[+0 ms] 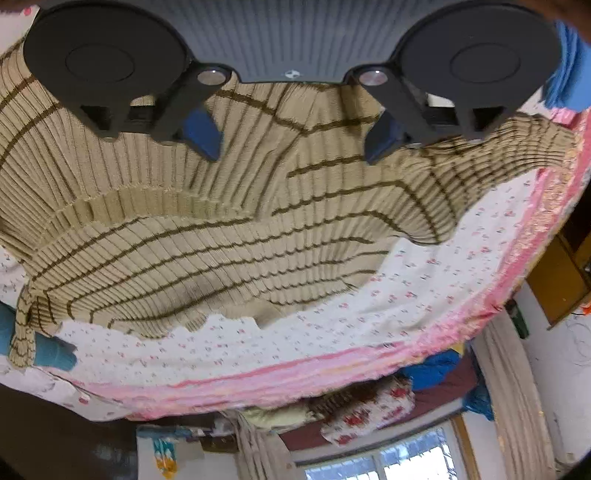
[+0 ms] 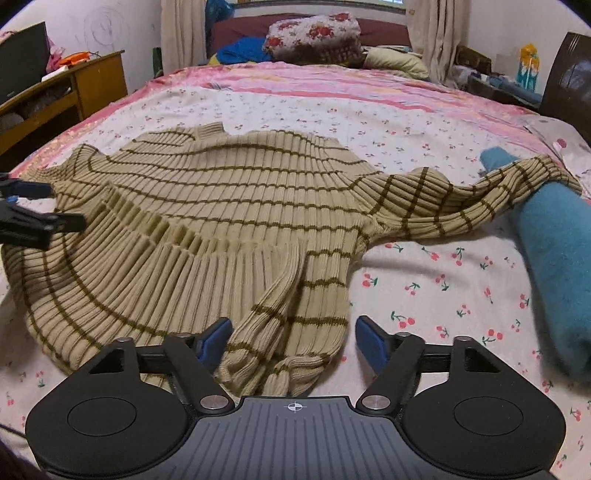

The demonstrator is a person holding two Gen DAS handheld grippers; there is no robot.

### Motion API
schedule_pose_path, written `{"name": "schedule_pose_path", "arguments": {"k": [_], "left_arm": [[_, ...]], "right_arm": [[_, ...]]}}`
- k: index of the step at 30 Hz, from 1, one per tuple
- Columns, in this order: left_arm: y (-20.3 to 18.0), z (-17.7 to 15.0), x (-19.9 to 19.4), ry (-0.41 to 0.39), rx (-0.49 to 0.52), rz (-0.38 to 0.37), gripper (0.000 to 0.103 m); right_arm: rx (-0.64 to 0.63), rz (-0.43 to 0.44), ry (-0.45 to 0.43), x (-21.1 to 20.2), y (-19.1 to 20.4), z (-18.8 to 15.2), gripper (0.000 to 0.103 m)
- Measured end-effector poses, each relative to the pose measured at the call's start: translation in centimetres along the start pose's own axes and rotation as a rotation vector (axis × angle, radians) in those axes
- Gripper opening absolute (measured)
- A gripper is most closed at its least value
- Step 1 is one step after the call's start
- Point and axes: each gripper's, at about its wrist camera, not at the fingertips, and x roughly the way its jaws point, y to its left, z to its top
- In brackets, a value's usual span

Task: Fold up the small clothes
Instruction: 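Lower the left and right tools onto the sweater hem and close both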

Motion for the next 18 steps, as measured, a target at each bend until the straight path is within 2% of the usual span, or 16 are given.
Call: {"name": "schedule_pose_path", "arguments": {"k": [1,3,4,5,6,8,9,12,18], "left_arm": [[0.1,0.1,0.3,0.015,-0.001,-0.026,0.066],[0.3,0.1,0.5,0.036,-0.027,-0.07,0.055],[0.5,0.1,0.5,0.042,-0.046,-0.09,0.049],[0.6,0.1,0.4,0.045,-0.059,-0.102,0.048],[0.6,0.1,0.3,0.049,-0.067,-0.108,0.043],[0.8,0.1,0.1,0.055,-0.091,-0.133,0.031],[1.0,0.0,-0.1,0.06,-0.109,-0.162,0.019],[1.4,-0.2,-0.8,0.062,-0.138,-0.213,0.018],[2.1,-2.1,-3.9,0.067,-0.177,-0.308,0.017]], "right_arm": [[0.001,0.007,0.003,-0.1,0.0,0.0,0.062],[0.0,0.028,0.01,-0.3,-0.1,0.2,0.044],[-0.005,0.037,0.011,-0.4,0.0,0.4,0.039],[-0.011,0.051,0.01,-0.6,0.1,0.6,0.031],[-0.016,0.063,0.01,-0.6,0.2,0.9,0.027],[-0.016,0.105,0.012,-0.8,0.3,1.3,0.014],[-0.015,0.113,0.009,-0.8,0.4,1.5,0.011],[-0.03,0.114,-0.017,-1.6,0.6,1.9,0.009],[-0.032,0.181,-0.028,-3.8,0.4,1.7,0.005]]}}
